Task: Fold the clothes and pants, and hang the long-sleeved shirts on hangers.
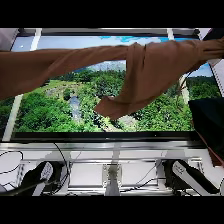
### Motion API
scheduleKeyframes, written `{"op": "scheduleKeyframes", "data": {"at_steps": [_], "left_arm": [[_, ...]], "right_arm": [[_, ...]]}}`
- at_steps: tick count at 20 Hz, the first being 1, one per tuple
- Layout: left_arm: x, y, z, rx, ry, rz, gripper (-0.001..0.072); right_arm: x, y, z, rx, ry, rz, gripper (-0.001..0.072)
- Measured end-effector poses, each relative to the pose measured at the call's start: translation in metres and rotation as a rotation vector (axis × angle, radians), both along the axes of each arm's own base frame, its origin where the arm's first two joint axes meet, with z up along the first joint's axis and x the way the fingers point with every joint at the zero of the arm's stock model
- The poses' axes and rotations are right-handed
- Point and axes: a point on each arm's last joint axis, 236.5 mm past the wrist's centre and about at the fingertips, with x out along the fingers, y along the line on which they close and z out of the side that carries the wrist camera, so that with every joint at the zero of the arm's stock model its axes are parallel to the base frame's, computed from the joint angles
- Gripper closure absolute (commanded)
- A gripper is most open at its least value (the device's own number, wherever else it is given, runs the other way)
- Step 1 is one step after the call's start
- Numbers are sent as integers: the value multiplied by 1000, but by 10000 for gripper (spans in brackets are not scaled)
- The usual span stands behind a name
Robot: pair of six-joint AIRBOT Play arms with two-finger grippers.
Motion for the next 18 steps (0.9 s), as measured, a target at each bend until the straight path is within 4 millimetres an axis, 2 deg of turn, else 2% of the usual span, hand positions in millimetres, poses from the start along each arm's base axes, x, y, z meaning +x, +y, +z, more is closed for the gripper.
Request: {"op": "scheduleKeyframes", "data": {"at_steps": [2,4,8,11,12,14,18], "left_arm": [[5,-5,-18,-18,73,-34,687],[13,-15,-55,-36,216,-93,685],[24,-34,-149,-132,521,-208,685],[30,-44,-196,-167,647,-259,685],[34,-48,-205,-167,668,-274,686],[45,-53,-207,-139,651,-282,685],[68,-61,-199,-71,584,-283,685]], "right_arm": [[-6,0,-12,5,56,-1,670],[-11,5,-31,43,113,4,670],[-24,28,-97,200,256,30,669],[-36,40,-153,290,343,25,669],[-38,44,-168,321,356,22,669],[-38,50,-186,375,349,11,670],[-28,50,-191,423,272,-20,669]]}}
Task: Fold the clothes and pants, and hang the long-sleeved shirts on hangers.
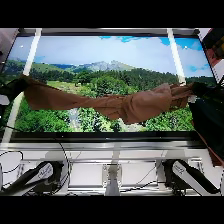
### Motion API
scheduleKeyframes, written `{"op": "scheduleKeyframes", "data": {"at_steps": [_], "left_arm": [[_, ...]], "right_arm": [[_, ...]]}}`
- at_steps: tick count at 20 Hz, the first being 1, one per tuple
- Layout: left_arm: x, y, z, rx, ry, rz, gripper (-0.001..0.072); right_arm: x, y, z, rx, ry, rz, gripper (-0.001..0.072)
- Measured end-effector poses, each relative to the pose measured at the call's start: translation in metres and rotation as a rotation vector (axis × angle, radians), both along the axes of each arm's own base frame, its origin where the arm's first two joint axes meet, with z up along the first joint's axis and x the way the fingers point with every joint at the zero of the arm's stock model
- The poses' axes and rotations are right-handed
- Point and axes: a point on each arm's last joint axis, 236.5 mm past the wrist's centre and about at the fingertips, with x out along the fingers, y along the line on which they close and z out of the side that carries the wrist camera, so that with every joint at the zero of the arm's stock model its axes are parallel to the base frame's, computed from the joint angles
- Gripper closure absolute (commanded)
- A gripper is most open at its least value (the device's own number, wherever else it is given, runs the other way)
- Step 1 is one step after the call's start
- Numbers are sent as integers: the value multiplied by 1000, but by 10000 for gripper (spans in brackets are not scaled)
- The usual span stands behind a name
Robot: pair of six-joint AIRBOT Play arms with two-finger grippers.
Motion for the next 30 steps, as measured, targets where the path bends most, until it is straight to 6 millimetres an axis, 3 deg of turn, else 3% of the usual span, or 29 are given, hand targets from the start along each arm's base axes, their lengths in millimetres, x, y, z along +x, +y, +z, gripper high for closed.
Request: {"op": "scheduleKeyframes", "data": {"at_steps": [2,3,4,5,6,9,11,13,15,18,21,23,26,30], "left_arm": [[8,-3,-4,12,-11,-6,677],[10,-4,-8,13,-8,-8,552],[12,-5,-11,14,-3,-11,317],[12,-7,-15,9,7,-16,34],[10,-10,-21,-1,31,-26,-13],[-1,-23,-35,-23,117,-76,-2],[-13,-34,-35,-33,165,-118,97],[-27,-56,-35,-60,226,-184,102],[-47,-94,-46,-121,323,-282,102],[-81,-180,-70,-255,453,-497,165],[-108,-266,-82,-304,489,-719,166],[-118,-312,-89,-306,482,-815,156],[-128,-367,-107,-342,486,-874,156],[-139,-414,-136,-401,546,-897,157]], "right_arm": [[6,-1,4,13,-39,-23,669],[8,-2,5,19,-53,-33,669],[10,-3,7,23,-65,-40,669],[12,-3,8,25,-75,-46,669],[13,-4,9,27,-81,-51,669],[14,-4,10,34,-91,-57,669],[14,-4,10,37,-94,-59,668],[15,-4,11,37,-96,-61,669],[15,-4,11,37,-98,-61,669],[15,-4,11,37,-99,-62,669],[15,-4,11,37,-99,-62,669],[15,-4,11,37,-99,-62,669],[15,-4,11,36,-99,-62,669],[15,-4,11,35,-98,-61,668]]}}
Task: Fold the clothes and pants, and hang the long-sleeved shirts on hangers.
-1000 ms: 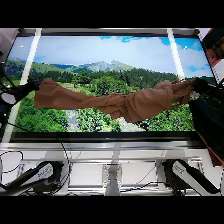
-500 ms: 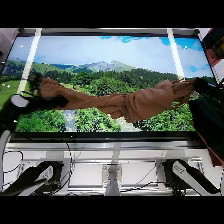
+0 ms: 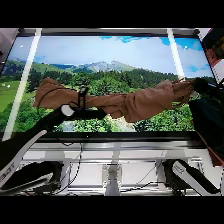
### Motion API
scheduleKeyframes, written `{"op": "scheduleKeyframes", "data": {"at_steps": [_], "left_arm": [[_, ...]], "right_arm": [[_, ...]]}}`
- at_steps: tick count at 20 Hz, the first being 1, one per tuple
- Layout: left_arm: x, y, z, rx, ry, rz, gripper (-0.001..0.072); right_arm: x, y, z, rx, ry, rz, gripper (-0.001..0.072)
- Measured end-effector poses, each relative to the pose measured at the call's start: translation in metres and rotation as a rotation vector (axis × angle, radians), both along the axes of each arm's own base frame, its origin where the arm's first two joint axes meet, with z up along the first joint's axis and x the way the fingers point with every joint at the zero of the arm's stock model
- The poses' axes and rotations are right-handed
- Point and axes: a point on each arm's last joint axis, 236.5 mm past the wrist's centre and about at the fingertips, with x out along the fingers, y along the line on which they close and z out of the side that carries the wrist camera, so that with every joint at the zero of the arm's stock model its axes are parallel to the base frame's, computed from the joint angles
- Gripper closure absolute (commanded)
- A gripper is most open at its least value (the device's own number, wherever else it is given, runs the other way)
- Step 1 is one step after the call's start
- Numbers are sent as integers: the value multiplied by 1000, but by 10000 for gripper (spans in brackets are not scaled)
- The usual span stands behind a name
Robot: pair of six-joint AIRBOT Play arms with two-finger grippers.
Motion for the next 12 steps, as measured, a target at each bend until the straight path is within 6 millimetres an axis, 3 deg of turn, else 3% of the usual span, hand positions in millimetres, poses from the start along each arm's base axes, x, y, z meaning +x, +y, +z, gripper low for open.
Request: {"op": "scheduleKeyframes", "data": {"at_steps": [8,11,12], "left_arm": [[4,-49,-28,-27,77,-16,162],[7,-55,-34,-37,97,-3,326],[7,-57,-36,-38,102,-1,337]], "right_arm": [[0,-1,0,-4,0,0,669],[0,-1,0,-5,-1,-1,669],[0,-1,0,-5,0,-1,669]]}}
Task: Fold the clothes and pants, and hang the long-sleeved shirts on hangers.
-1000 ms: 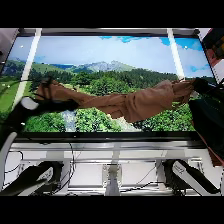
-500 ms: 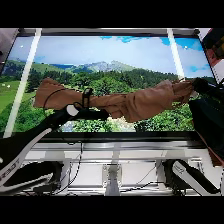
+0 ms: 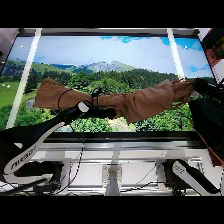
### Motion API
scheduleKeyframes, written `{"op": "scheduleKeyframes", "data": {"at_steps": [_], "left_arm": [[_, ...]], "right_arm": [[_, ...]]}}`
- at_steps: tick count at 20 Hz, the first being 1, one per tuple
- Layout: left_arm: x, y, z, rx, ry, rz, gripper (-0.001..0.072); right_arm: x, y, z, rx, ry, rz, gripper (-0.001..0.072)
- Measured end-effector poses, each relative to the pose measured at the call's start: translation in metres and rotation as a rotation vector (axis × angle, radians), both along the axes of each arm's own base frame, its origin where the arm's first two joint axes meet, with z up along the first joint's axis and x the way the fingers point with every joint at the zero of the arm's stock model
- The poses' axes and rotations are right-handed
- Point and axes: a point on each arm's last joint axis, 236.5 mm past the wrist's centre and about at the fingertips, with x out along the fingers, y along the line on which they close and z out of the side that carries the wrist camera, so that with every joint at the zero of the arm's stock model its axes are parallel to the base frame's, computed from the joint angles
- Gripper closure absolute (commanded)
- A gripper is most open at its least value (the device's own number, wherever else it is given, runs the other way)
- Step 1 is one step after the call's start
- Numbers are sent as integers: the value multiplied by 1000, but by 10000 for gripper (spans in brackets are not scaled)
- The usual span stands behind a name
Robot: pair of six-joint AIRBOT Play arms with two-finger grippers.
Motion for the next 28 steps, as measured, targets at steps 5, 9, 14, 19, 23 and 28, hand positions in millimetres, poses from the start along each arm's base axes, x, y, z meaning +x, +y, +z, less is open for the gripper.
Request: {"op": "scheduleKeyframes", "data": {"at_steps": [5,9,14,19,23,28], "left_arm": [[-6,-11,-3,-3,15,-33,685],[15,-21,23,-42,-50,-46,686],[56,-9,115,-148,-208,-8,688],[73,52,262,-258,-499,102,688],[57,127,362,-230,-769,226,688],[38,255,454,-50,-1118,556,688]], "right_arm": [[0,0,0,0,0,0,669],[0,0,2,0,-1,2,669],[2,3,27,-33,0,50,669],[-20,15,34,-64,123,150,669],[-41,27,42,-68,175,197,669],[-59,32,62,-118,166,213,669]]}}
